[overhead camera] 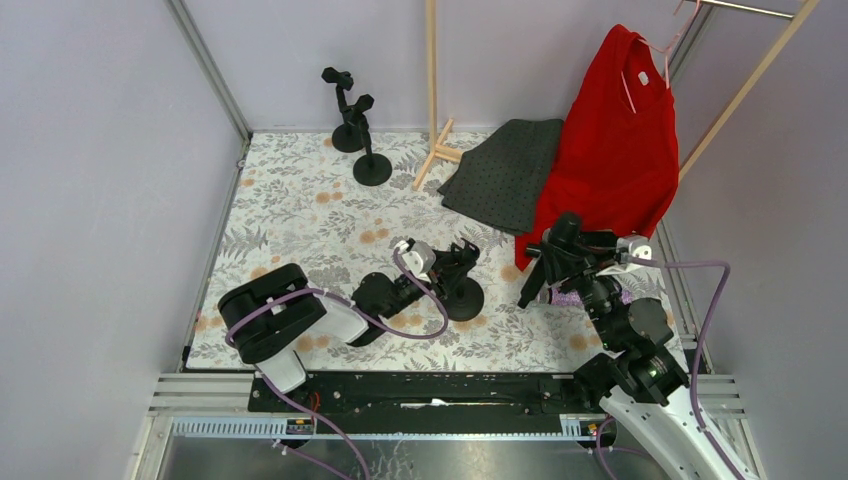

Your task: Attach the microphones to the stand

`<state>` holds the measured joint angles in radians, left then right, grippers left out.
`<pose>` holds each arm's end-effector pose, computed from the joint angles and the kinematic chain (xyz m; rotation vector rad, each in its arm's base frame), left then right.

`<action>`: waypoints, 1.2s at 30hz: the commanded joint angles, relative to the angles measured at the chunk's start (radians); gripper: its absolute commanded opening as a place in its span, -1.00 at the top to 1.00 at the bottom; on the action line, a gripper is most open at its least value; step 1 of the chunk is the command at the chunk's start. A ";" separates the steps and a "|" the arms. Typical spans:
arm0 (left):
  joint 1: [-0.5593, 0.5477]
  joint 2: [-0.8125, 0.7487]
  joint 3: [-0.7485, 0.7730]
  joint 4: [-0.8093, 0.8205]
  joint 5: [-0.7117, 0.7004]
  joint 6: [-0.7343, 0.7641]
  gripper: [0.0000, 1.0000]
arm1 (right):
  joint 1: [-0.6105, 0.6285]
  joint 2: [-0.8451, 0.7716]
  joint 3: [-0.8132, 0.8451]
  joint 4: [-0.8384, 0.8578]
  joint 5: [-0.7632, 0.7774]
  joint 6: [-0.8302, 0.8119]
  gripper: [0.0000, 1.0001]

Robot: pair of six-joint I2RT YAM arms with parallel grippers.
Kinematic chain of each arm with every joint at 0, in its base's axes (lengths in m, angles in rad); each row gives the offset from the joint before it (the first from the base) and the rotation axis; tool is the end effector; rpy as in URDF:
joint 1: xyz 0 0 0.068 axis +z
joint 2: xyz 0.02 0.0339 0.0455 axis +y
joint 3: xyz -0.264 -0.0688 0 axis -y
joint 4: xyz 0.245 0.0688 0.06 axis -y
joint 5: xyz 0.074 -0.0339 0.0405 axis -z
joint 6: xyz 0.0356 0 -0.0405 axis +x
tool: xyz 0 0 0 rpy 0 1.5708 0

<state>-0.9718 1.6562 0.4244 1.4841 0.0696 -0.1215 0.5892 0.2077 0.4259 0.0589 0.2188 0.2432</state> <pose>0.1596 -0.2381 0.1928 0.6271 1.2343 -0.9690 0.0812 0.0450 0.3093 -0.0378 1.3214 0.5688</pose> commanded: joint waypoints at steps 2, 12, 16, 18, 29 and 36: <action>-0.008 0.004 0.032 0.111 0.066 -0.071 0.76 | 0.001 -0.036 0.003 0.131 -0.132 -0.091 1.00; 0.013 -0.046 0.020 0.112 0.246 -0.296 1.00 | 0.001 -0.038 -0.084 0.608 -0.456 -0.185 1.00; 0.012 -0.057 0.026 0.114 0.292 -0.375 1.00 | 0.001 0.061 -0.044 0.757 -0.585 -0.181 1.00; 0.012 -0.064 0.027 0.114 0.303 -0.395 1.00 | 0.002 0.106 -0.021 0.830 -0.649 -0.171 1.00; 0.013 -0.063 0.028 0.115 0.295 -0.442 1.00 | 0.001 0.307 0.081 1.116 -0.908 -0.067 1.00; 0.012 -0.070 0.031 0.116 0.292 -0.452 1.00 | 0.002 0.380 0.084 1.151 -0.949 -0.068 1.00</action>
<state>-0.9558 1.6238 0.4263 1.4601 0.3481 -0.5259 0.5892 0.5529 0.4774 1.0985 -0.6849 0.1623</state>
